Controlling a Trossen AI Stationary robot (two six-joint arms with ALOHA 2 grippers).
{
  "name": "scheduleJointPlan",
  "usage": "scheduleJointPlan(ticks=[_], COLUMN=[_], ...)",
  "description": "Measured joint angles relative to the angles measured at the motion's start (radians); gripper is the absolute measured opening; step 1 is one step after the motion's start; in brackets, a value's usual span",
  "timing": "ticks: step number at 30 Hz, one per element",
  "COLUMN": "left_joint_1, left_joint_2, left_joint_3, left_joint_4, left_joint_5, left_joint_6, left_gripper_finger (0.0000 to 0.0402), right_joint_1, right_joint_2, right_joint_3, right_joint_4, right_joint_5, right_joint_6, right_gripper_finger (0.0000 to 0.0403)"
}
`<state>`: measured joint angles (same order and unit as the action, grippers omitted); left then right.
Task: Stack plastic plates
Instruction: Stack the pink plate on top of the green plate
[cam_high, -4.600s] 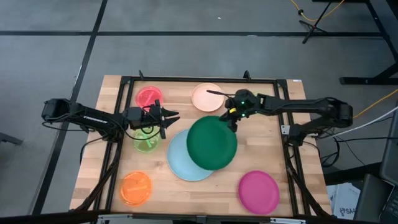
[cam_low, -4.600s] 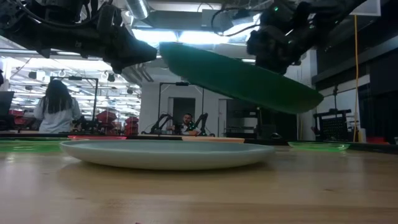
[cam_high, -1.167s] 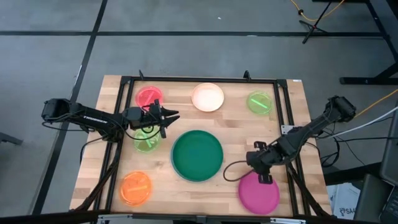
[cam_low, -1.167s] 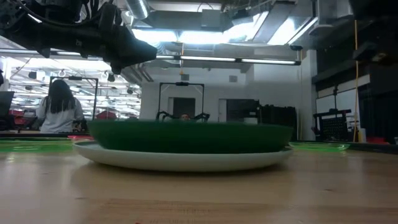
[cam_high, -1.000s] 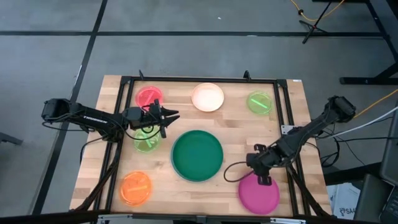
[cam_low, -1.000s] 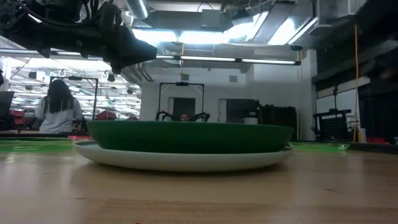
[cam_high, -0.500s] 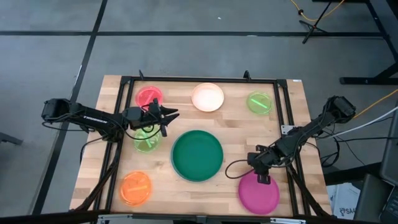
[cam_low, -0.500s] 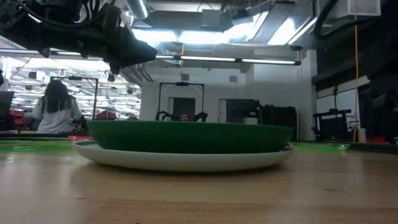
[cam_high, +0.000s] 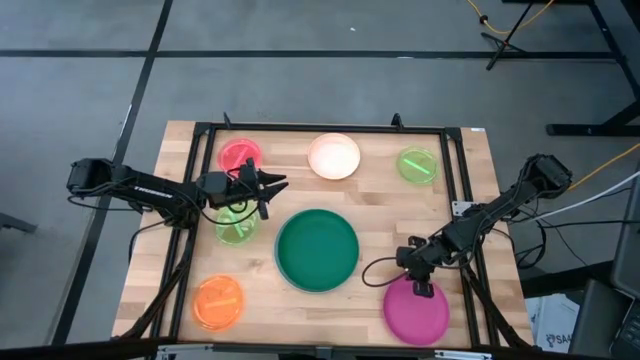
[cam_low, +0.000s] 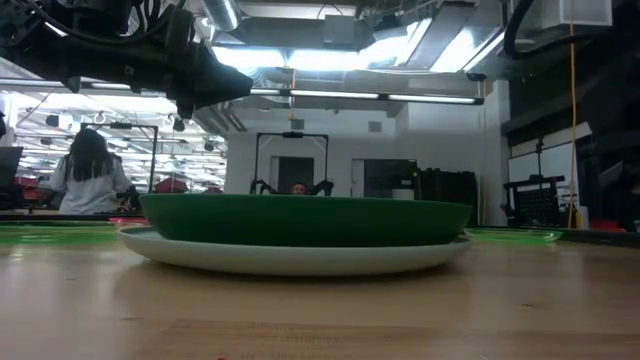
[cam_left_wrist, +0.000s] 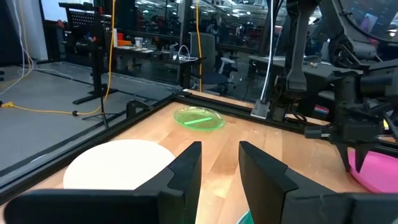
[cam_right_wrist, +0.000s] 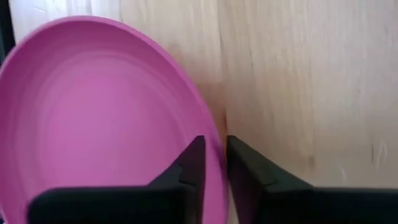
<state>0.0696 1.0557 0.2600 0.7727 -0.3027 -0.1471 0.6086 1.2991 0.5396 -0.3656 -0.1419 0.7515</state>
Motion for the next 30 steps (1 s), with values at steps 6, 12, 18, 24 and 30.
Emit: scheduleJointPlan(ticks=[6, 12, 18, 24, 30], left_joint_1=[0.000, 0.000, 0.000, 0.000, 0.000], left_joint_2=[0.000, 0.000, 0.000, 0.000, 0.000], left_joint_3=[0.000, 0.000, 0.000, 0.000, 0.000], left_joint_4=[0.000, 0.000, 0.000, 0.000, 0.010], left_joint_5=[0.000, 0.000, 0.000, 0.001, 0.001], left_joint_6=[0.000, 0.000, 0.000, -0.002, -0.004], left_gripper_finger=[0.0101, 0.0101, 0.0101, 0.0101, 0.0101], right_joint_1=[0.000, -0.035, -0.120, -0.206, -0.302], right_joint_2=[0.000, 0.000, 0.000, -0.038, -0.085], right_joint_3=[-0.008, -0.008, -0.008, 0.020, 0.098], right_joint_4=[0.003, 0.006, 0.007, 0.007, 0.005], right_joint_5=[0.010, -0.002, -0.072, -0.135, -0.166], right_joint_6=[-0.029, -0.040, -0.077, -0.155, -0.245], right_gripper_finger=[0.0005, 0.0003, 0.0002, 0.0001, 0.0001])
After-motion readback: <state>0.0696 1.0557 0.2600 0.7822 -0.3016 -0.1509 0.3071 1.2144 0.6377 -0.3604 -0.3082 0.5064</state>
